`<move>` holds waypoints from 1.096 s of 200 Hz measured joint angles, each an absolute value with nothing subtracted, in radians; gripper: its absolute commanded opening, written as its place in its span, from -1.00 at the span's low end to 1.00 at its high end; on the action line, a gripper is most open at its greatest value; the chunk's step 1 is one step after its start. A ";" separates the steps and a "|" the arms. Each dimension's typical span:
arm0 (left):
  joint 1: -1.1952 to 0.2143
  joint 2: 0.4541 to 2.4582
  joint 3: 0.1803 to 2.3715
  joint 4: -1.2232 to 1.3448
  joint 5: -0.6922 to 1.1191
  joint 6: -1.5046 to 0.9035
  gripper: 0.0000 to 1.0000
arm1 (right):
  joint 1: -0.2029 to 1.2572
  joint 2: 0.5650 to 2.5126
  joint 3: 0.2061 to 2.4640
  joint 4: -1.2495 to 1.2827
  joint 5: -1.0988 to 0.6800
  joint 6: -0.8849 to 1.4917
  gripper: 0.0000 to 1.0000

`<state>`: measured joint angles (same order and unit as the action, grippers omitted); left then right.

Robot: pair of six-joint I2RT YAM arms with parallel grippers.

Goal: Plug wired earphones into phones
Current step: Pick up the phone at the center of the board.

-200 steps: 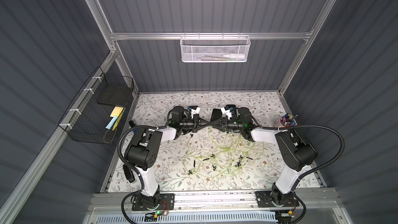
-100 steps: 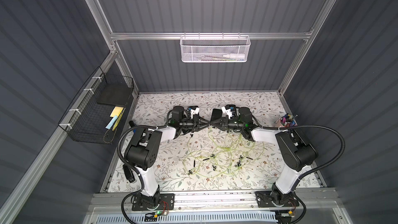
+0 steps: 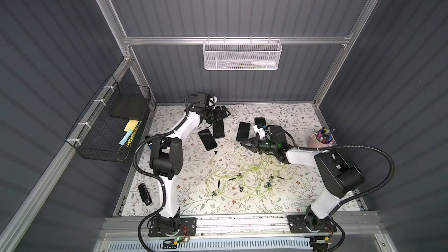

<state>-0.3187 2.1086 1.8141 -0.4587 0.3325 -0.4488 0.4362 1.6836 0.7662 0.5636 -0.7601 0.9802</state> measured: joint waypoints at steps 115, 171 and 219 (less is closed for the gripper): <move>-0.377 2.473 2.167 -0.768 -0.084 -0.205 0.99 | 0.436 1.549 0.753 0.253 -0.622 0.775 -1.00; -0.439 2.578 2.354 -0.883 -0.181 -0.215 0.95 | 0.436 1.567 0.736 0.256 -0.620 0.774 -1.00; -0.449 2.548 2.318 -0.970 -0.189 -0.297 0.88 | 0.436 1.567 0.735 0.234 -0.609 0.758 -1.00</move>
